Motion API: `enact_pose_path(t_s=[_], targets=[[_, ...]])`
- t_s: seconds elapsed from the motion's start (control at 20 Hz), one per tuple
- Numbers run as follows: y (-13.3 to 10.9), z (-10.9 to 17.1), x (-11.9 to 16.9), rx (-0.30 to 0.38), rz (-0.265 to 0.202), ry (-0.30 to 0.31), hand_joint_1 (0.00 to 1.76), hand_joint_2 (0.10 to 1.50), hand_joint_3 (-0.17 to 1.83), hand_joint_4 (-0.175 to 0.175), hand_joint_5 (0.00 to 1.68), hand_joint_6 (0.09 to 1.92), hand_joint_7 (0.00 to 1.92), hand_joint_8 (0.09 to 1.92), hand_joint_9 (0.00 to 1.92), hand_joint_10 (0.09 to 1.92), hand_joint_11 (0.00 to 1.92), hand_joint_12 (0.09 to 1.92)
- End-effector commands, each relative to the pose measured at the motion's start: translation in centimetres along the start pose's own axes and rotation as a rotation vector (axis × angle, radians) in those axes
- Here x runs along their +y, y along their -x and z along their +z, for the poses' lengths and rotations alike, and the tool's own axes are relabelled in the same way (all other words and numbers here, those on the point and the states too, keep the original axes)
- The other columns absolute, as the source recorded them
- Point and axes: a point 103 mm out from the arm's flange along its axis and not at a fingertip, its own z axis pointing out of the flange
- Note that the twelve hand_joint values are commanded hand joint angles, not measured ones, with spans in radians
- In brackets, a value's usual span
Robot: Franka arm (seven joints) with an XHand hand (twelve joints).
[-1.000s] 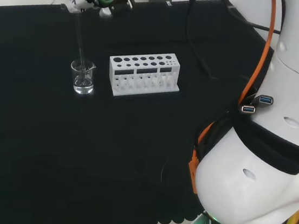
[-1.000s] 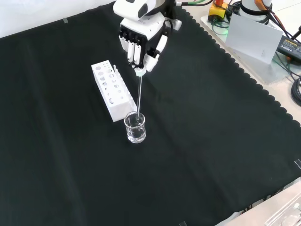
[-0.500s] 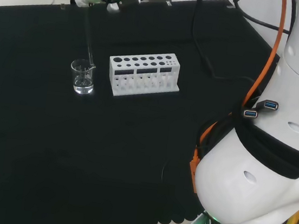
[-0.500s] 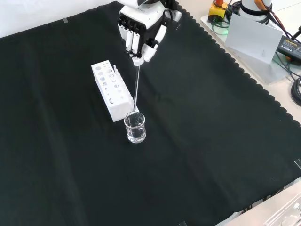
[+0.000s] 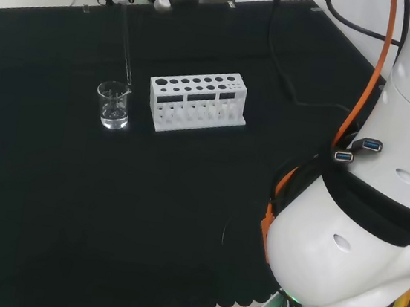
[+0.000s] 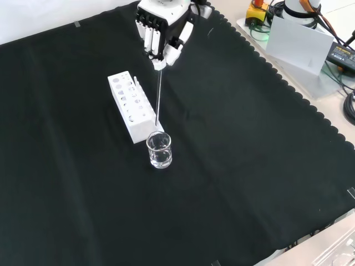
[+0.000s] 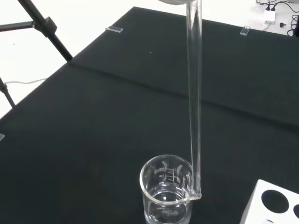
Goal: Put the glass rod back on the white test tube rack.
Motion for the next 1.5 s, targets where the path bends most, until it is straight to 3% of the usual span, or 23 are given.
enact_pose_path(t_s=[0.05, 0.75, 1.5], targets=[[2.0, -0.3, -0.7, -0.011, 0.032, 0.0, 1.31, 1.1, -0.17, -0.175, 1.27, 0.24, 1.22, 0.92, 1.65, 0.75, 1.65, 0.62], [7.9, -1.1, -3.8, -0.001, 0.124, 0.0, 1.31, 1.1, -0.17, -0.175, 1.27, 0.23, 1.22, 0.92, 1.65, 0.74, 1.65, 0.61], [11.4, -1.7, -5.4, -0.011, 0.183, 0.002, 1.31, 1.1, -0.17, -0.175, 1.27, 0.22, 1.22, 0.92, 1.65, 0.74, 1.65, 0.61]])
